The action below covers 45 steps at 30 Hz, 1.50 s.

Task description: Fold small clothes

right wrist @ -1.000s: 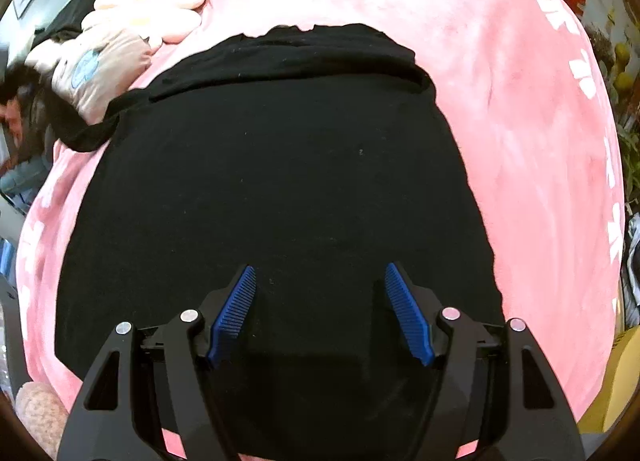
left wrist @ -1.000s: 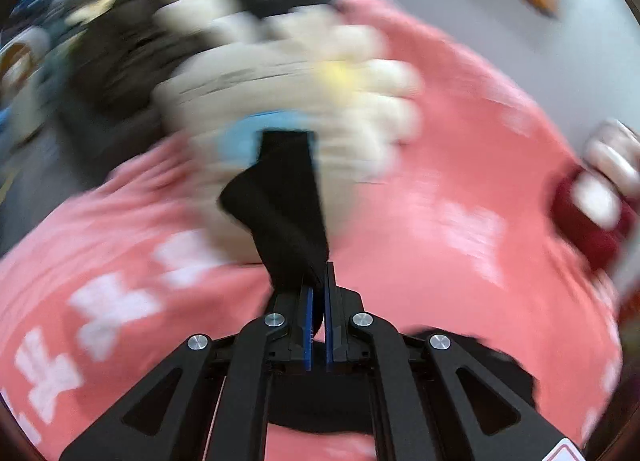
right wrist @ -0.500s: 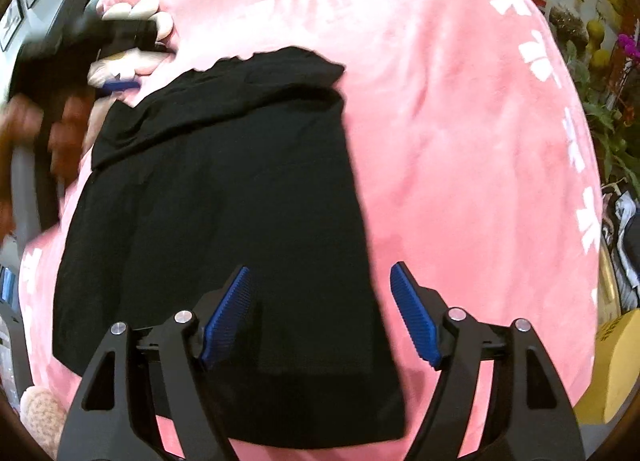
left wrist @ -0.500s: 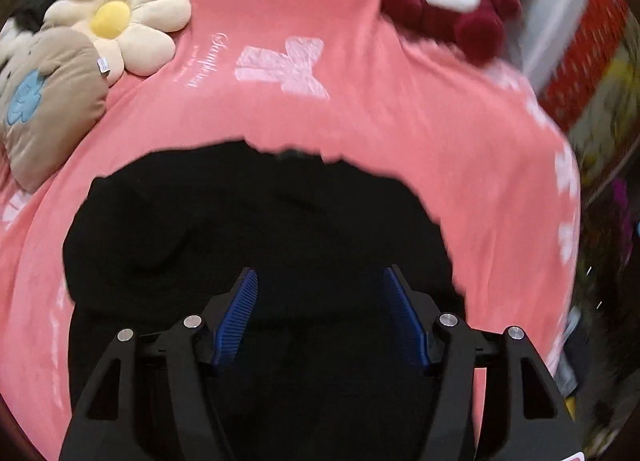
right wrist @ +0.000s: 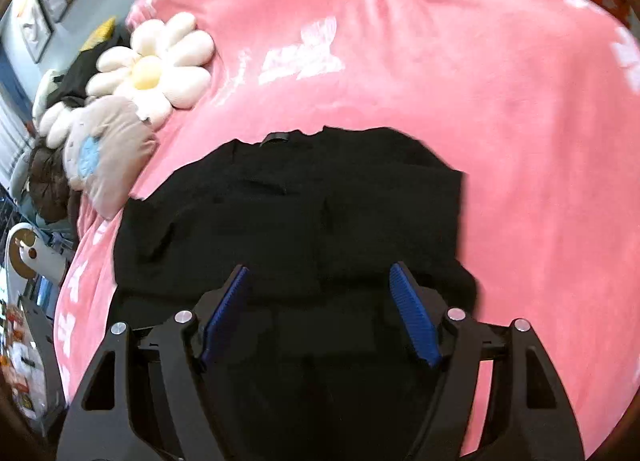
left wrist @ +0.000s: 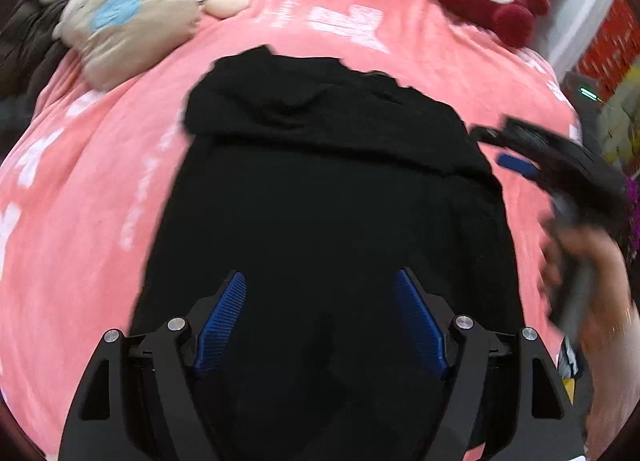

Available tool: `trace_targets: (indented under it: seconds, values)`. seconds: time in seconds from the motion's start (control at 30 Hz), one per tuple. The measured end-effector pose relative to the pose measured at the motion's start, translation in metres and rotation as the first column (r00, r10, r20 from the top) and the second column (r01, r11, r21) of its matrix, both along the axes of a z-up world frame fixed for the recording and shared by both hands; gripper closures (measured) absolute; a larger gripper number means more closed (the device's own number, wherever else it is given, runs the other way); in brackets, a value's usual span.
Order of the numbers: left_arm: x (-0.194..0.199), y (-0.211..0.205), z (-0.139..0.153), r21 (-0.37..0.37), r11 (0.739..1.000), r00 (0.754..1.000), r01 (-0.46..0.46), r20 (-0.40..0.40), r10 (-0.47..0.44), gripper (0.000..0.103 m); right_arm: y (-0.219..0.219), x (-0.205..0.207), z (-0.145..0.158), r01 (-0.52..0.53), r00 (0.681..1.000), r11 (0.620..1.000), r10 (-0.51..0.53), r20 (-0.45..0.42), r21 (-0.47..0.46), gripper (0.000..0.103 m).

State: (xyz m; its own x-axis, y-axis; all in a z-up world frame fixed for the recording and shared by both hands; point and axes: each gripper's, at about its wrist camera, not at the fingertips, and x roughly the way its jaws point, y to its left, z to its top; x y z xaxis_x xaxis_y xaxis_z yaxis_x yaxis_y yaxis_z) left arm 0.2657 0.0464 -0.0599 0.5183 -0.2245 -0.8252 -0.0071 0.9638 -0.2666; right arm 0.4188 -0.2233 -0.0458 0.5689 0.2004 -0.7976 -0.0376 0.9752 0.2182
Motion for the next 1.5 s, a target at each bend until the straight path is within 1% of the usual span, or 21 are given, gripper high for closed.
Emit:
trace_targets:
  seconds: [0.07,0.13,0.17,0.2,0.23,0.27,0.4,0.43,0.5,0.53,0.57,0.63,0.7,0.77,0.83,0.9,0.93,1.1,1.27,1.33,1.5]
  values:
    - [-0.007,0.010,0.001,0.009,1.000,1.000,-0.009,0.005,0.009,0.029,0.008,0.022,-0.012,0.003,0.999,1.000,-0.004,-0.033,-0.025,0.035]
    - [-0.012,0.020,0.000,0.003,1.000,1.000,-0.018,0.009,0.018,0.029,0.013,0.039,-0.033,0.009,0.994,1.000,-0.010,-0.113,-0.013,0.037]
    - [-0.014,0.025,-0.002,0.004,1.000,1.000,-0.027,0.010,0.027,0.029,0.016,0.045,-0.043,0.008,0.989,1.000,-0.009,-0.145,-0.006,0.050]
    - [-0.015,0.030,-0.004,0.003,0.999,0.999,-0.034,0.008,0.034,0.029,0.020,0.045,-0.046,-0.002,0.988,1.000,-0.001,-0.152,-0.022,0.068]
    - [-0.014,0.032,-0.006,0.005,0.999,0.999,-0.036,0.006,0.036,0.029,0.025,0.042,-0.041,-0.016,0.991,0.999,0.012,-0.134,-0.028,0.081]
    - [-0.013,0.035,-0.009,0.009,0.999,0.999,-0.041,0.004,0.041,0.029,0.029,0.039,-0.033,-0.030,0.992,0.999,0.027,-0.120,-0.023,0.099]
    - [-0.011,0.036,-0.011,-0.001,0.999,0.999,-0.033,0.006,0.033,0.029,0.028,0.029,0.039,-0.062,0.995,0.998,0.062,0.076,0.002,0.099]
    - [-0.011,0.035,-0.011,-0.002,1.000,1.000,-0.028,0.005,0.028,0.029,0.018,0.028,0.062,-0.043,0.990,0.999,0.041,0.137,0.016,0.099]
    - [-0.010,0.033,-0.013,-0.004,1.000,1.000,-0.025,0.001,0.025,0.029,0.001,0.030,0.080,0.003,0.984,1.000,-0.005,0.178,0.014,0.099]
    - [-0.010,0.032,-0.014,-0.004,1.000,1.000,-0.023,-0.003,0.023,0.029,-0.011,0.033,0.078,0.029,0.985,0.999,-0.026,0.168,-0.015,0.099]
    - [-0.011,0.031,-0.014,-0.006,1.000,1.000,-0.023,-0.003,0.022,0.029,-0.019,0.037,0.068,0.029,0.992,0.999,-0.023,0.126,-0.042,0.098]
    - [-0.011,0.029,-0.016,-0.011,1.000,1.000,-0.023,-0.009,0.023,0.029,-0.032,0.045,0.022,0.014,0.999,0.998,-0.015,-0.029,-0.061,0.097]
    - [-0.011,0.026,-0.018,-0.020,1.000,1.000,-0.023,-0.018,0.023,0.029,-0.034,0.040,-0.011,-0.019,0.994,0.998,0.012,-0.111,-0.064,0.097]
    - [-0.011,0.023,-0.020,-0.015,1.000,0.999,-0.020,-0.026,0.020,0.029,-0.031,0.033,-0.024,-0.037,0.993,0.998,0.031,-0.113,-0.056,0.094]
    - [-0.012,0.021,-0.021,-0.009,1.000,0.999,-0.019,-0.029,0.019,0.029,-0.027,0.029,-0.028,-0.057,0.993,0.997,0.052,-0.106,-0.052,0.086]
    - [-0.011,0.020,-0.021,-0.005,1.000,0.999,-0.018,-0.035,0.018,0.029,-0.023,0.029,-0.026,-0.075,0.994,0.995,0.070,-0.089,-0.061,0.065]
    - [-0.011,0.021,-0.021,-0.005,1.000,0.999,-0.021,-0.037,0.021,0.029,-0.021,0.029,-0.023,-0.076,0.995,0.994,0.070,-0.076,-0.078,0.062]
    - [-0.011,0.023,-0.023,-0.001,1.000,0.999,-0.019,-0.033,0.019,0.029,-0.016,0.027,-0.014,-0.068,0.997,0.988,0.063,-0.044,-0.140,0.062]
    - [-0.009,0.022,-0.024,-0.014,1.000,0.999,-0.012,-0.031,0.012,0.029,-0.028,0.022,-0.012,-0.008,0.999,0.995,0.004,-0.038,-0.104,0.062]
    - [-0.009,0.019,-0.025,-0.010,1.000,1.000,0.002,-0.028,-0.002,0.029,-0.029,0.018,-0.010,-0.016,0.999,0.997,0.013,-0.035,-0.082,0.062]
    - [-0.004,0.007,-0.022,0.006,0.999,0.999,0.040,-0.014,-0.039,0.029,-0.028,0.018,-0.011,-0.035,0.999,0.996,0.031,-0.042,-0.084,0.062]
